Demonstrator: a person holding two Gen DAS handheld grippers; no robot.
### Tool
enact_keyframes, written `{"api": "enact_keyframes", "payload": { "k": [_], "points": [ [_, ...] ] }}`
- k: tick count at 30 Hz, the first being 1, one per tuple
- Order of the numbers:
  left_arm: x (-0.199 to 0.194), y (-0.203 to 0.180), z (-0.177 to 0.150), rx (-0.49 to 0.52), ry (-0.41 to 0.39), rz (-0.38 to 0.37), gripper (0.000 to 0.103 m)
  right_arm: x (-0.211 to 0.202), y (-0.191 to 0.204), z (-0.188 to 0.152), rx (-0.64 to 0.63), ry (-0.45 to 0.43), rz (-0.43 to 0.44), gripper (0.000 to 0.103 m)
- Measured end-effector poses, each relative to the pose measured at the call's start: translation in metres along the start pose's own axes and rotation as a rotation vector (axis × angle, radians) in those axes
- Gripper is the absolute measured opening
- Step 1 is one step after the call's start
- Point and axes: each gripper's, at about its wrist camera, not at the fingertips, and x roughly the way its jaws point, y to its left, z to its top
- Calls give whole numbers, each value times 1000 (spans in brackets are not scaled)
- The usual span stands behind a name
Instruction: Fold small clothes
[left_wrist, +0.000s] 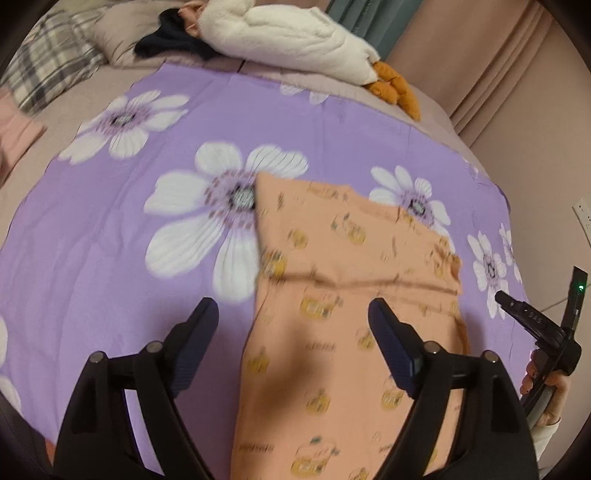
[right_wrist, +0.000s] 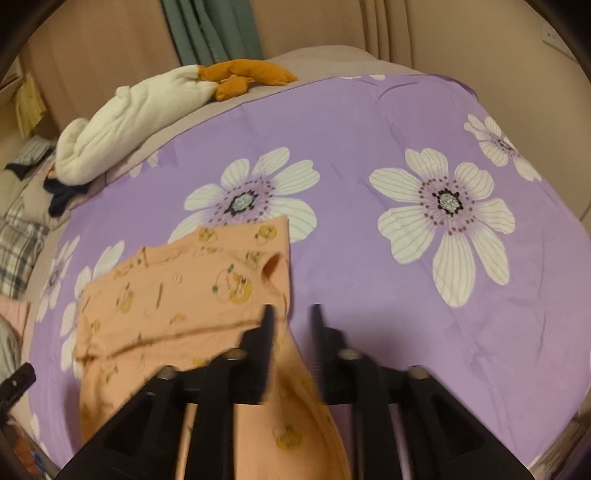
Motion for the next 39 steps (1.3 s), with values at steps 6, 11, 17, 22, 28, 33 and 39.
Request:
{"api": "enact_keyframes", "payload": {
  "k": [6,11,17,22,28,33,39],
  "points": [
    [9,17,-40,-19,93,9,83,-2,1,-44,-73,58,-1,62],
    [11,24,-64,-38,137,4,82,-3,-2,-77,-112,105,5,63],
    [16,28,-88,-40,190,-31,76,-11,-21,-109,-93,158,-8,63],
    [17,30,-103,-29,205,-60,64,-17,-36,-132,-64,204,2,63],
    [17,28,-116,-24,223,-101,52,-22,-32,-152,-68,215,50,63],
    [19,25,-123,11,209,-65,14,-21,-28,-157,-83,188,59,46],
    [10,27,-118,-18,182,-99,5,-23,-30,-149,-38,193,198,7]
  ]
}}
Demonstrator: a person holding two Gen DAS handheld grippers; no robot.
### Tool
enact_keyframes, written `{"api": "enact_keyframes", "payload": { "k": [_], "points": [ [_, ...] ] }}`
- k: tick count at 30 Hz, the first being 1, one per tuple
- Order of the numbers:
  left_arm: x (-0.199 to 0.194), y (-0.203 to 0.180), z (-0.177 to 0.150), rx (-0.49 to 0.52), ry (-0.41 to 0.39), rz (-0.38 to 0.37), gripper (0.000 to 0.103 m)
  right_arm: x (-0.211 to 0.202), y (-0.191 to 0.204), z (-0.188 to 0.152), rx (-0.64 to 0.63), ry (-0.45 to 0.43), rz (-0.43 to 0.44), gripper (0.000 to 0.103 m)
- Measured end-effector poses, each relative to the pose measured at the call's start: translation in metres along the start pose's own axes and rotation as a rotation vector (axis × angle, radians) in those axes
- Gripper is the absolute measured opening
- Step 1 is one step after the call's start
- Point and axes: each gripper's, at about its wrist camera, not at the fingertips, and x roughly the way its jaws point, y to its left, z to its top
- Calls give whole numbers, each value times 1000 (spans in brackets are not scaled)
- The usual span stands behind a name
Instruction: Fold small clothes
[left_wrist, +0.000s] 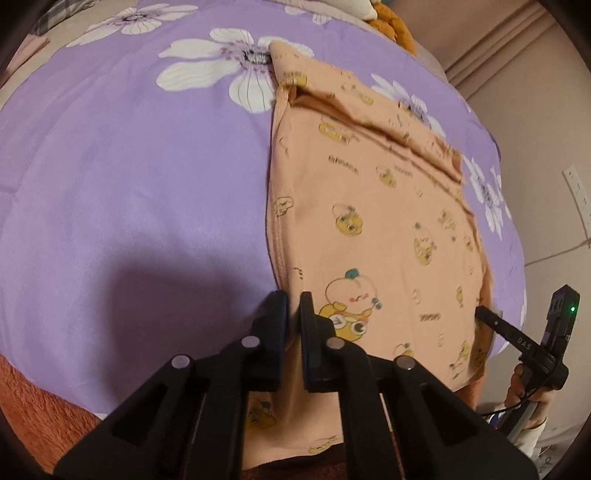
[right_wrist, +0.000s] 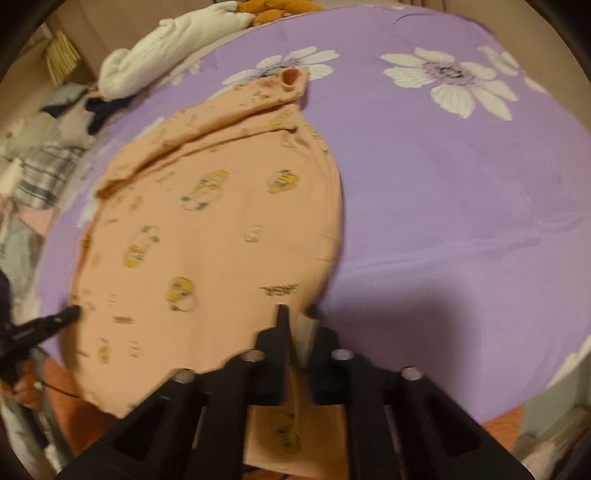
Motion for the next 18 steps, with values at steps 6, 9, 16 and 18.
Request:
{"api": "enact_keyframes", "payload": {
  "k": [6,9,16,18],
  "points": [
    [-28,-11,20,-5,-73,-102,5,-39,5,25,21,-119,127,7],
    [-40,-18,38,13,-134,-90,5,-49,7,41,16,-175,128,7],
    [-32,-16,76,24,-170,-67,6,-34,3,79,30,-216,73,7],
    [-19,-16,86,29,-160,-44,6,-23,1,88,38,-203,64,7]
  ]
}}
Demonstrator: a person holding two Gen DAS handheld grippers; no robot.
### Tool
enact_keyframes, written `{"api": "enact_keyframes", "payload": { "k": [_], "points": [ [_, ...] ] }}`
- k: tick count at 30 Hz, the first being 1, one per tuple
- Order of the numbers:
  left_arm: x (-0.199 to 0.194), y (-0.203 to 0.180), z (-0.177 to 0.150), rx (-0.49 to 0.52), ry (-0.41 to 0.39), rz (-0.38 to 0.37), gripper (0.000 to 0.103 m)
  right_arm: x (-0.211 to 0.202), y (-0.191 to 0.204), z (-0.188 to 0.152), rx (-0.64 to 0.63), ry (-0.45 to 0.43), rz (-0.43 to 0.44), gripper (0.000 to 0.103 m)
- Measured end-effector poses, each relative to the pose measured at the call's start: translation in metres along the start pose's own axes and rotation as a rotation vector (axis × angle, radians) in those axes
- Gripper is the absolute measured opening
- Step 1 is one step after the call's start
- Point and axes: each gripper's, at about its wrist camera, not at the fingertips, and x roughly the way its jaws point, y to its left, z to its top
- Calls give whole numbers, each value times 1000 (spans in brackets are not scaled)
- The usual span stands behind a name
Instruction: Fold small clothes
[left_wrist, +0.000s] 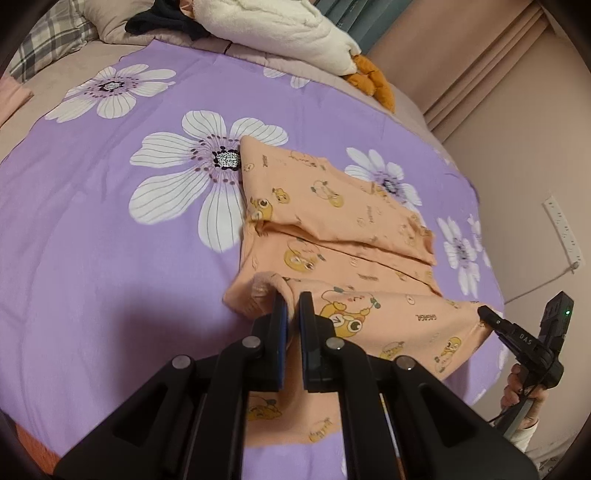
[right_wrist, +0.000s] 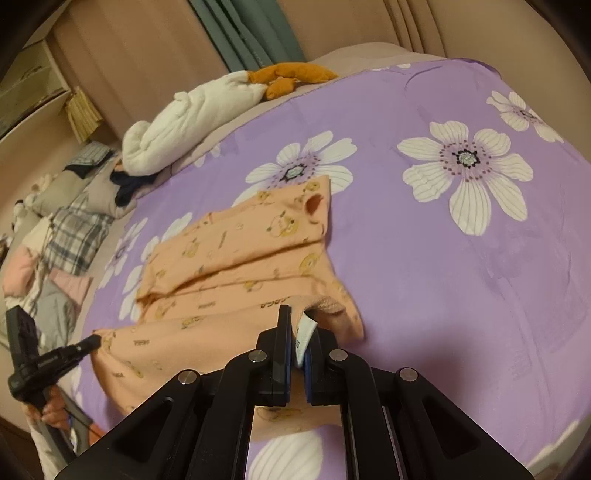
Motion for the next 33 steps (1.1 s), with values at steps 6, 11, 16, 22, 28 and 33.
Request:
{"api": "enact_keyframes", "payload": {
  "k": [6,11,16,22,28,33],
  "points": [
    [45,7,15,3,57,61,6,46,-7,12,13,63,-61,7],
    [71,16,19,18,95,107,8,74,-14,10,14,117,-131,7],
    [66,19,17,32,90,111,12,68,-21,8,35,113,-142,7],
    [41,27,11,25,61,156,18,45,-27,5,29,102,-192,10],
    [20,41,-2,-27,67,127,20,20,-39,-5,54,85,-194,37],
    [15,33,-21,-15,87,87,46,13,-43,-22,74,110,-145,41]
  ]
}}
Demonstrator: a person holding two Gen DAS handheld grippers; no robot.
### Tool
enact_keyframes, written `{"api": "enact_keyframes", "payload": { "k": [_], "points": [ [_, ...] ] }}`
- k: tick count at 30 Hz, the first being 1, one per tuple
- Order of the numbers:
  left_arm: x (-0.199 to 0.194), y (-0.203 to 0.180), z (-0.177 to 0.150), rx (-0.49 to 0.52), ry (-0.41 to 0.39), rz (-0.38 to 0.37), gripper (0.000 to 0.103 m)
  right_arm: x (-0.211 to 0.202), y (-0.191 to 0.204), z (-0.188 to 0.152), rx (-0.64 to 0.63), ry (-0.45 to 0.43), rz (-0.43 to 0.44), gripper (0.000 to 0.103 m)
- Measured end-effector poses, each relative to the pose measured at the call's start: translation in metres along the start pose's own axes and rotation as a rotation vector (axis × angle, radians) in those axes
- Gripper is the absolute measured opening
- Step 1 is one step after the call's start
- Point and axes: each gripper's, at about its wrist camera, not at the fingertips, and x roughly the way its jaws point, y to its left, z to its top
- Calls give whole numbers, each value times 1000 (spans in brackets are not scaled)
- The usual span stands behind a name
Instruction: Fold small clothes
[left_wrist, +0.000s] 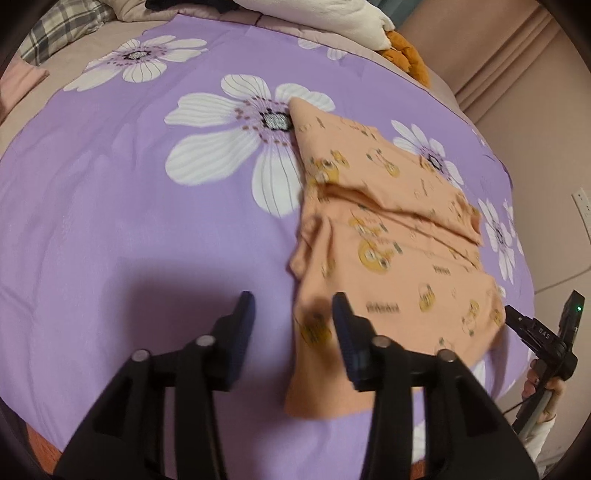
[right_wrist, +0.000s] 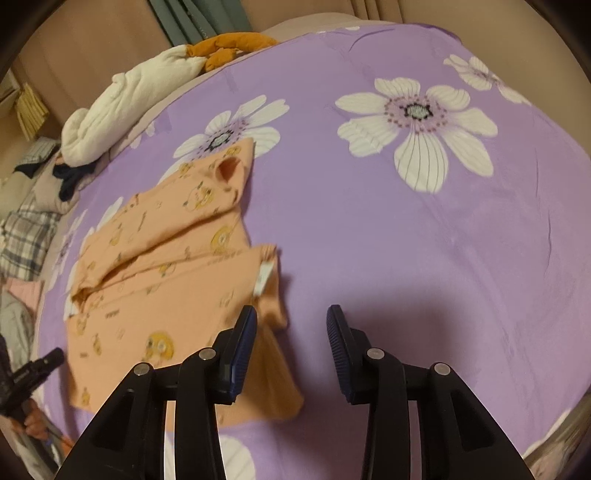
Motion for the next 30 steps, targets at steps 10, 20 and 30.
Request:
{"api": "enact_keyframes", "payload": {
  "k": [10,20,30],
  "points": [
    [8,-7,-33,-9,65,-86,49,4,-2,-25,25,40,57,42],
    [11,-9,-40,-12,59,-129,47,-1,5,-31,-9,41,113,42],
    [21,-17,-45,9,69,-131,9,14,11,-30,-40,34,118,35]
  ]
}}
